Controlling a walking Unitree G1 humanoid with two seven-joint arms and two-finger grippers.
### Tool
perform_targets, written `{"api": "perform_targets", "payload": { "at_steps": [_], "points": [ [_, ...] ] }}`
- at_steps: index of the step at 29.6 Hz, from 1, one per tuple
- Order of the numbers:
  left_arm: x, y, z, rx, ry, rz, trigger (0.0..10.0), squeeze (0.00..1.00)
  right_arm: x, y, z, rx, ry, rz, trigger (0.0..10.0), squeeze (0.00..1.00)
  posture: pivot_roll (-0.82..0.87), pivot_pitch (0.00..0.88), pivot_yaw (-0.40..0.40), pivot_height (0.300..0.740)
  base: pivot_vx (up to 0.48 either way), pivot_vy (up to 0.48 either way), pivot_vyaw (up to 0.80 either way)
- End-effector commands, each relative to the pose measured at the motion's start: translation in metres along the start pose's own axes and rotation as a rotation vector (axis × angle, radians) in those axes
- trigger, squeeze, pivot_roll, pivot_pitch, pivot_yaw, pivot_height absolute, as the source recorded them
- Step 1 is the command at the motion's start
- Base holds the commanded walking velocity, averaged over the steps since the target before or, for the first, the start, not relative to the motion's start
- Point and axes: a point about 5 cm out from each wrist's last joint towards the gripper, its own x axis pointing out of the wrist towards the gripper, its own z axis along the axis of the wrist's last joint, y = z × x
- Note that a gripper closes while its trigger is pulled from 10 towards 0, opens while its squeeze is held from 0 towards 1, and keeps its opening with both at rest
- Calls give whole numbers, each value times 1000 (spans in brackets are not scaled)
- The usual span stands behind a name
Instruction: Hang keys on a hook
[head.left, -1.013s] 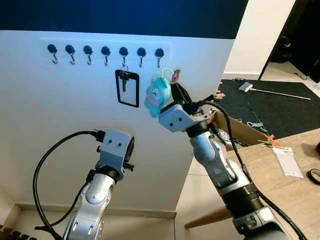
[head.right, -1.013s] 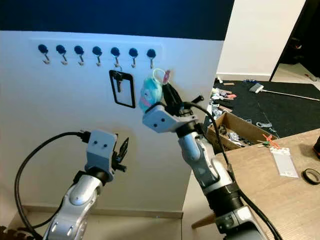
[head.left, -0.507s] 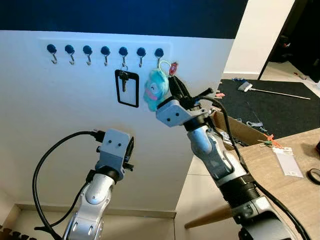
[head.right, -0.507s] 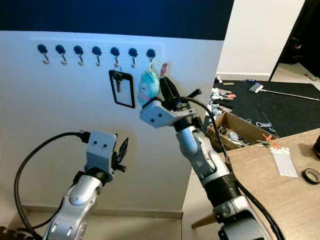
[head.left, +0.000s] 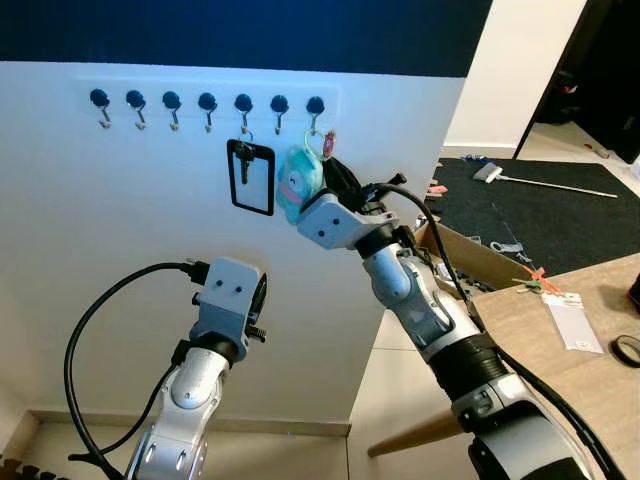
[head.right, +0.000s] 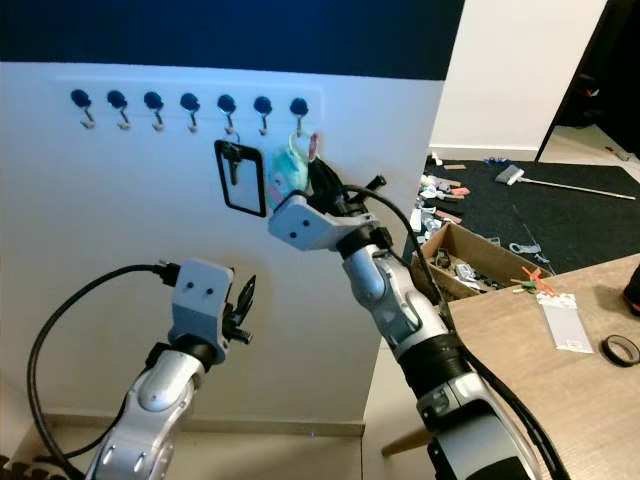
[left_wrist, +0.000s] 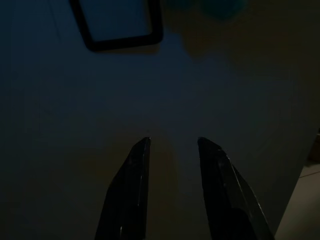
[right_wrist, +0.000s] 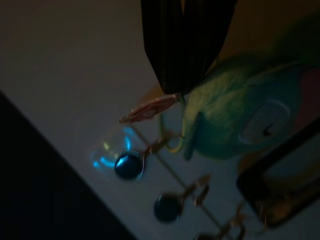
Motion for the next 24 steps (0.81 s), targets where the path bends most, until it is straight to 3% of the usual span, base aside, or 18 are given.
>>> {"api": "perform_targets", "payload": {
  "at_steps": [1, 4, 5, 6, 9, 10, 16, 17, 18, 20, 21, 23, 24],
  "points": [
    [-3, -3, -3, -12, 18, -1, 10000, 0, -2, 8, -4, -1, 25, 47, 10000, 0, 149, 128, -8, 740, 0, 0, 0],
    [-3, -3, -3, -13, 18, -2, 10000, 0, -5, 10, -6, 12, 32, 49, 10000, 0, 148, 128, -9, 740, 0, 0, 0],
    [-3, -4, -3, -13, 19, -2, 10000, 0, -7, 10, -6, 28, 30, 41, 10000, 843, 148, 128, -9, 740, 0, 0, 0],
    [-3, -4, -3, -14, 19, -2, 10000, 0, -8, 9, -4, 46, 22, 23, 10000, 1000, 146, 131, -7, 740, 0, 0, 0],
    [-3, -5, -3, -14, 20, -4, 10000, 0, -12, 3, 3, 64, -39, -48, 10000, 1000, 144, 131, -7, 740, 0, 0, 0],
    [-3, -5, -3, -14, 21, -4, 10000, 0, -14, 1, 6, 72, -60, -65, 10000, 0, 145, 132, -7, 740, 0, 0, 0],
    [-4, -5, -3, -13, 22, -3, 10000, 0, -28, 0, 8, 174, -74, -104, 10000, 0, 147, 138, -10, 740, 0, 0, 0],
    [-6, -4, -4, -12, 26, -2, 10000, 0, -47, 9, -3, 311, 22, -112, 10000, 0, 148, 140, -14, 740, 0, 0, 0],
    [-6, -4, -4, -12, 26, -2, 10000, 0, -47, 9, -3, 311, 22, -112, 10000, 0, 148, 140, -14, 740, 0, 0, 0],
    [-8, -4, -6, -10, 31, 2, 10000, 0, -80, 31, -22, 461, 199, -78, 10000, 0, 150, 142, -18, 740, 0, 0, 0],
    [-8, -4, -6, -10, 31, 2, 10000, 0, -80, 31, -22, 461, 199, -78, 10000, 0, 150, 142, -18, 740, 0, 0, 0],
    [-9, -3, -7, -9, 36, 4, 10000, 0, -128, 58, -49, 651, 478, -86, 10000, 0, 147, 142, -19, 740, 0, 0, 0],
    [-10, -3, -8, -8, 37, 4, 10000, 0, -151, 65, -56, 699, 569, -106, 10000, 0, 145, 142, -19, 740, 0, 0, 0]
  ]
}}
